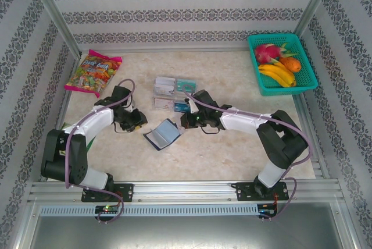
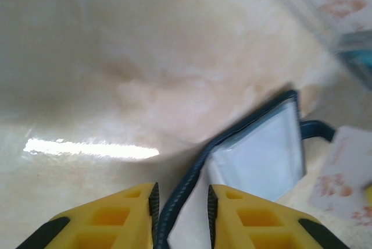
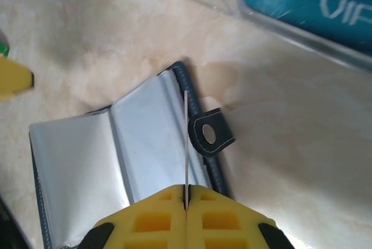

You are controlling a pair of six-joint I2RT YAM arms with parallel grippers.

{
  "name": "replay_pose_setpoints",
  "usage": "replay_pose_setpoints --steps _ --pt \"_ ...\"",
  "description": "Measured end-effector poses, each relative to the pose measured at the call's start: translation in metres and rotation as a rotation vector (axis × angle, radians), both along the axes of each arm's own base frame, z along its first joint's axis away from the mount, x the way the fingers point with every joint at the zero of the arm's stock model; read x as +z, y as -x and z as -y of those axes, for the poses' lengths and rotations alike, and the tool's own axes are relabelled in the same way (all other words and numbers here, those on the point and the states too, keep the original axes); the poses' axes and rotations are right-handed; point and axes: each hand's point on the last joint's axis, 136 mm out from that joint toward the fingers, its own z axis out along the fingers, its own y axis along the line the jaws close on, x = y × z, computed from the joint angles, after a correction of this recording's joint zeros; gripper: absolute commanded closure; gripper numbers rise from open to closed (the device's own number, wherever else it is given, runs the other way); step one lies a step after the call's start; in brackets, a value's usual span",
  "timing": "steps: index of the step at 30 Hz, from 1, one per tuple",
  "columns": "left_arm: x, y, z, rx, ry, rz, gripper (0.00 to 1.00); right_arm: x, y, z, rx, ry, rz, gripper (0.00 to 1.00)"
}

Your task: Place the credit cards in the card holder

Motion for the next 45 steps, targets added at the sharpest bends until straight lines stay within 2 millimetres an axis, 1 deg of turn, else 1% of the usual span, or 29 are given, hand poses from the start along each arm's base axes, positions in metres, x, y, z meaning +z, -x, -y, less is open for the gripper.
replay_pose_setpoints --steps 3,5,6,8,10,12,14,16,18,21,24,26,27,29,30,31,35,39,45 --pt "0.025 -0.015 0.0 -0.003 -0.007 0.058 0.68 -0.005 0.003 -0.001 0.022 0.005 -0.007 1.0" --pt "0.043 -0.021 0.002 -0.006 -0.005 0.103 0.67 -0.009 0.003 -0.001 0.027 0.01 -0.012 1.0" --pt "0.048 -0.022 0.003 -0.009 -0.004 0.116 0.67 -0.01 0.003 0.0 0.029 0.012 -0.013 1.0" --pt "0.056 -0.019 0.012 -0.032 0.003 0.135 0.67 -0.012 0.002 0.001 0.034 0.016 -0.012 1.0" --pt "0.057 -0.014 0.027 -0.071 0.013 0.13 0.67 -0.015 0.002 0.001 0.038 0.02 -0.015 1.0" --pt "0.051 -0.006 0.043 -0.119 0.022 0.104 0.67 -0.018 0.003 0.001 0.042 0.025 -0.02 1.0" --pt "0.04 0.003 0.059 -0.168 0.02 0.062 0.67 -0.02 0.003 0.002 0.046 0.029 -0.022 1.0" --pt "0.029 0.01 0.069 -0.199 0.012 0.023 0.67 -0.021 0.003 0.002 0.052 0.032 -0.017 1.0" --pt "0.021 0.015 0.073 -0.216 0.006 -0.001 0.68 -0.021 0.004 0.002 0.056 0.033 -0.014 1.0" --pt "0.012 0.022 0.073 -0.22 -0.005 -0.027 0.7 -0.021 0.004 0.001 0.061 0.031 -0.015 1.0" --pt "-0.007 0.035 0.068 -0.221 -0.022 -0.085 0.78 -0.022 0.004 0.001 0.064 0.029 -0.017 1.0" --pt "-0.026 0.049 0.061 -0.218 -0.044 -0.144 0.86 -0.022 0.005 0.0 0.067 0.025 -0.02 1.0" --pt "-0.034 0.056 0.057 -0.217 -0.058 -0.166 0.88 -0.022 0.005 -0.001 0.068 0.024 -0.019 1.0" --pt "-0.048 0.072 0.047 -0.212 -0.091 -0.215 0.89 -0.023 0.005 -0.001 0.07 0.021 -0.022 1.0" --pt "-0.052 0.076 0.044 -0.211 -0.103 -0.226 0.9 -0.023 0.005 -0.001 0.071 0.021 -0.023 1.0" --pt "-0.055 0.08 0.042 -0.209 -0.105 -0.234 0.92 -0.024 0.005 -0.002 0.072 0.02 -0.025 1.0" --pt "-0.056 0.079 0.042 -0.205 -0.102 -0.211 0.97 -0.025 0.006 -0.003 0.076 0.015 -0.028 1.0" --pt "-0.057 0.079 0.042 -0.202 -0.099 -0.207 0.99 -0.023 0.008 -0.007 0.089 0.001 -0.03 1.0" --pt "-0.057 0.078 0.042 -0.199 -0.099 -0.207 1.0 -0.018 0.027 -0.026 0.147 -0.019 -0.041 1.0"
